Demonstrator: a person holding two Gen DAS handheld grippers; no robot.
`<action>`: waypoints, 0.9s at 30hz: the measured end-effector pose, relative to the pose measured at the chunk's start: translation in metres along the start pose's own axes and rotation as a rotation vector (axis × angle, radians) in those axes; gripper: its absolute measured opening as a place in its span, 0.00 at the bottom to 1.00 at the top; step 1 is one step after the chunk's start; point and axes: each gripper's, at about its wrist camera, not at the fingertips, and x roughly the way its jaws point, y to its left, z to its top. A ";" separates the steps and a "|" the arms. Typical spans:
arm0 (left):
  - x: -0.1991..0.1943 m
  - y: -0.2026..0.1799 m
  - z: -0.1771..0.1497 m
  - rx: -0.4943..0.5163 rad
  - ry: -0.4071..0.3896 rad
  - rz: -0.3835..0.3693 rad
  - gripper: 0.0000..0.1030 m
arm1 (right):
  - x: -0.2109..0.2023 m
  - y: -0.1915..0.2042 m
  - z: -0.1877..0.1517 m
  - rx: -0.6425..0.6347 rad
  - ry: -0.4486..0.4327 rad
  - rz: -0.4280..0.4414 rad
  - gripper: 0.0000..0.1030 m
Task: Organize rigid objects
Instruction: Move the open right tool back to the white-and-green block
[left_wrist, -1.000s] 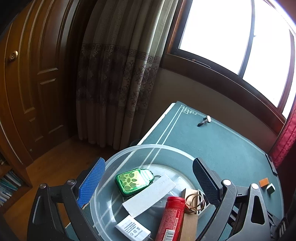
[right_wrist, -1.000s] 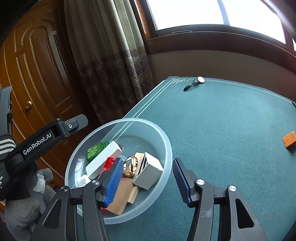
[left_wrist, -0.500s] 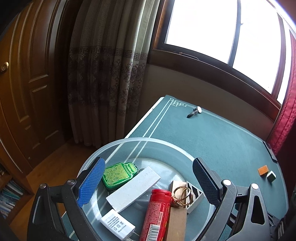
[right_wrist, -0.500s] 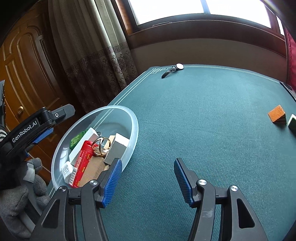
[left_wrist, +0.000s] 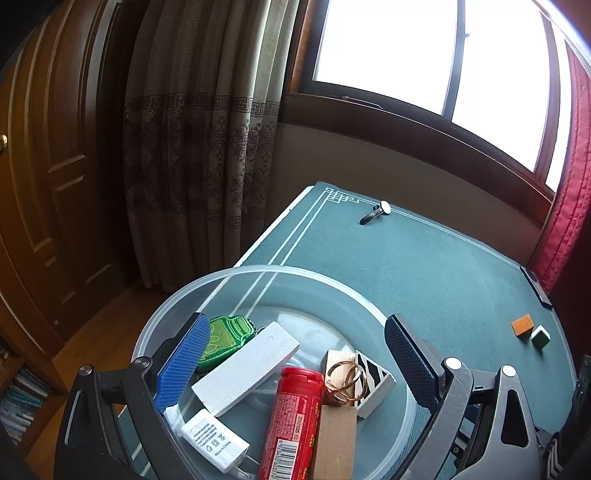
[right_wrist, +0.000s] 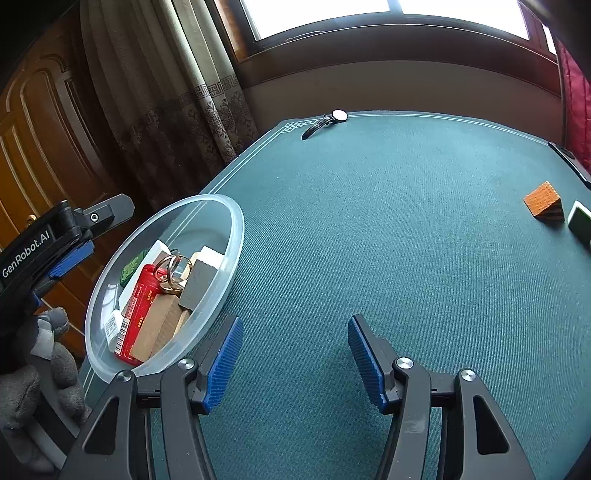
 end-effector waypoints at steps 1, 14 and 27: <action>0.001 -0.001 0.000 0.003 0.001 -0.001 0.93 | 0.000 -0.001 0.000 0.001 0.001 -0.001 0.61; 0.003 -0.010 -0.006 0.035 0.014 -0.011 0.93 | -0.002 -0.011 -0.007 0.014 0.006 -0.019 0.61; 0.007 -0.034 -0.015 0.091 0.039 -0.044 0.93 | -0.014 -0.031 -0.012 0.016 -0.012 -0.075 0.61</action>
